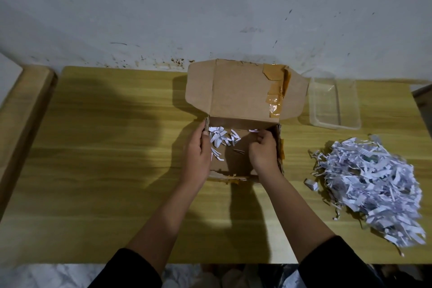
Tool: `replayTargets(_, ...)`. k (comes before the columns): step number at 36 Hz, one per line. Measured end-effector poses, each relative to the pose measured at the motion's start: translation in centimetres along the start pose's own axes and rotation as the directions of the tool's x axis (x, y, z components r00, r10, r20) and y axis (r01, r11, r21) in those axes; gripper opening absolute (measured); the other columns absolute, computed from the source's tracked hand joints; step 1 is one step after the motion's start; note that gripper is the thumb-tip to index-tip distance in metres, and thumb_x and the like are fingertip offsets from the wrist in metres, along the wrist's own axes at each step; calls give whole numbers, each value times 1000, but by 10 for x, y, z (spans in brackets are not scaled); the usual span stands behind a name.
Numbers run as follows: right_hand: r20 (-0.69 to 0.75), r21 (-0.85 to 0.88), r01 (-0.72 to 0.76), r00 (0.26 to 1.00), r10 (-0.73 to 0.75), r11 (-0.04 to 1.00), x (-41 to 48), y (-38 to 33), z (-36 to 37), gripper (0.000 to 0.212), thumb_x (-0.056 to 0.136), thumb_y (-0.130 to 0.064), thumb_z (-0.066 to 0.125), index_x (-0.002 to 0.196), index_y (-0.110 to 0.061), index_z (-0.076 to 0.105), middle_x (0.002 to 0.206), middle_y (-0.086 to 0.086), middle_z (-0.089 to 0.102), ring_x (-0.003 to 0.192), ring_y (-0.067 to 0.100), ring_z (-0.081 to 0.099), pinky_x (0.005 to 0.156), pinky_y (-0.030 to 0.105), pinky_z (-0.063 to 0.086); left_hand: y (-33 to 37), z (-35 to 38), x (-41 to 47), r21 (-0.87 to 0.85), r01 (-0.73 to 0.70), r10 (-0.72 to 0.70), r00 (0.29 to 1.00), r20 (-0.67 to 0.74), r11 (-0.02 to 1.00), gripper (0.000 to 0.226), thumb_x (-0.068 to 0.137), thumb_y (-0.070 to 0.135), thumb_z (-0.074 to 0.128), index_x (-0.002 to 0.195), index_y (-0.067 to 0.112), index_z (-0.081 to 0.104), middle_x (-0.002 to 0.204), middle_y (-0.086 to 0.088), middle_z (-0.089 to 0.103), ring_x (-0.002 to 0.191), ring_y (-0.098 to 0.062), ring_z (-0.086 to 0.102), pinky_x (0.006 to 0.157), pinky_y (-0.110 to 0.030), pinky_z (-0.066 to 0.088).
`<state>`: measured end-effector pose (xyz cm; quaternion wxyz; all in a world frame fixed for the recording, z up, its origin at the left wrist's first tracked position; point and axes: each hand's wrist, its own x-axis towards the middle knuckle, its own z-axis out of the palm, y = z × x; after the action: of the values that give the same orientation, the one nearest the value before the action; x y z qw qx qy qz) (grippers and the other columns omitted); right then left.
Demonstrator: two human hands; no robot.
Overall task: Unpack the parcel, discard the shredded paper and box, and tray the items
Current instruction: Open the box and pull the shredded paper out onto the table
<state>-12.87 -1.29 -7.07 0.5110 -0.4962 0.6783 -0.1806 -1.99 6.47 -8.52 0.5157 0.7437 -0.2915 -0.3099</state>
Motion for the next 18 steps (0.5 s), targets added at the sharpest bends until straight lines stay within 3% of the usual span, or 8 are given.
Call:
replayTargets(4, 95, 9, 1, 995, -2, 1000, 3, -2, 3, 43, 80, 9, 38, 120, -1, 50, 121, 14, 54, 116, 25, 51, 96, 31, 40, -2, -1, 1, 30, 1, 0, 1000, -5, 1000, 37, 99, 20, 37, 135, 16, 46, 129, -3, 56, 118, -14, 52, 103, -37, 42)
replayTargets(7, 246, 22, 41, 968, -45, 999, -2, -2, 11, 36, 81, 14, 40, 105, -5, 60, 102, 8, 59, 105, 23, 55, 94, 32, 42, -2, -1, 2, 55, -17, 17, 1000, 7, 998, 37, 99, 19, 37, 135, 17, 47, 126, -3, 58, 115, -15, 54, 101, -34, 43)
replayTargets(9, 266, 43, 76, 960, -85, 996, -6, 0, 11, 37, 81, 15, 41, 100, -9, 62, 98, 5, 60, 101, 20, 56, 95, 34, 45, -2, -2, 3, 75, -26, 25, 1000, 17, 997, 37, 99, 20, 37, 135, 17, 47, 125, -2, 58, 114, -14, 54, 99, -32, 43)
replayTargets(14, 97, -99, 205, 976, -196, 974, -8, 5, -4, 45, 84, 9, 42, 127, -3, 50, 130, 13, 45, 120, 23, 48, 105, 34, 38, -2, -2, 2, 70, -29, 28, 999, 24, 997, 38, 99, 20, 37, 135, 17, 46, 126, -2, 58, 113, -11, 54, 96, -27, 43)
replayTargets(18, 219, -151, 223, 958, -188, 963, -6, 1, 1, 45, 84, 6, 45, 128, -4, 49, 132, 15, 40, 124, 25, 45, 109, 33, 33, -1, -1, 3, 40, -16, 15, 1000, 26, 999, 37, 99, 17, 38, 134, 16, 48, 120, 1, 60, 101, -3, 56, 88, -14, 43)
